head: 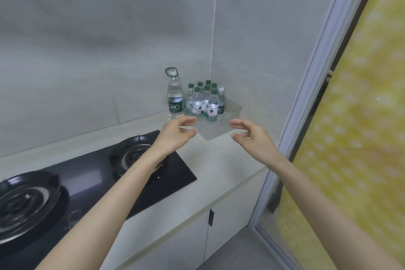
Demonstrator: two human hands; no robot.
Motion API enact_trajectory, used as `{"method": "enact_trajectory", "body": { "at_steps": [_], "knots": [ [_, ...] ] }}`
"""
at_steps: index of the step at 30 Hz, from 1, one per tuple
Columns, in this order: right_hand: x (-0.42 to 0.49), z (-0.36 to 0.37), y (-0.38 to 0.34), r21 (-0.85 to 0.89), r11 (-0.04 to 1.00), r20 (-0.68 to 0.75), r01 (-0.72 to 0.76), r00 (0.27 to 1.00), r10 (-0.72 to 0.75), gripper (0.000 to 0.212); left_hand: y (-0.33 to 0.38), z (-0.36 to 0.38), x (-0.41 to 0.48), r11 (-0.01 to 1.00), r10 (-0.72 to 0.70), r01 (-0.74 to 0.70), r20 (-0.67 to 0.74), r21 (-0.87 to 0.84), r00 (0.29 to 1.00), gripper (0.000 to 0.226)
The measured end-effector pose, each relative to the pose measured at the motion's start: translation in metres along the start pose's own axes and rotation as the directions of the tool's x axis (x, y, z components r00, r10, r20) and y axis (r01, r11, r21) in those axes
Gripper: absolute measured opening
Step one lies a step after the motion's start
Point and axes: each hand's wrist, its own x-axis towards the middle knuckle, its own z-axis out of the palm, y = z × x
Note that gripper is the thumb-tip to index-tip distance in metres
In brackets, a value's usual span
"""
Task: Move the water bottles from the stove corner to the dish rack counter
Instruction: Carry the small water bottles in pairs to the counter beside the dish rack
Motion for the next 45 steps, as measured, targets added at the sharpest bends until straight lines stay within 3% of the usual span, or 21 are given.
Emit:
{"method": "enact_trajectory", "body": {
  "at_steps": [10, 17, 23, 33, 45],
  "knots": [
    [0.169, 0.01, 0.046, -0.064, 0.998, 0.011, -0.016, 1.0, 0.017, 0.034, -0.054, 0.021, 0.158, 0.999, -0.047, 0.047, 0.008, 0.015, 0.999, 0.038],
    [0.261, 0.016, 0.083, -0.018, 1.0, 0.018, -0.02, 1.0, 0.02, 0.037, -0.079, 0.052, 0.232, 0.978, -0.051, 0.045, 0.022, 0.205, 0.998, 0.048],
    [0.355, 0.028, 0.141, -0.101, 0.995, 0.112, 0.008, 0.994, 0.003, 0.041, -0.113, 0.095, 0.29, 0.925, -0.145, 0.145, -0.027, 0.351, 0.989, 0.06],
    [0.463, 0.048, 0.198, -0.173, 0.979, 0.217, 0.106, 0.974, -0.067, 0.054, -0.134, 0.154, 0.338, 0.741, -0.429, 0.416, -0.105, 0.528, 0.897, 0.067],
    [0.491, 0.073, 0.23, -0.21, 0.971, 0.106, 0.114, 0.99, -0.094, 0.041, -0.155, 0.169, 0.339, 0.652, -0.443, 0.42, -0.131, 0.631, 0.887, 0.065]
  ]
}}
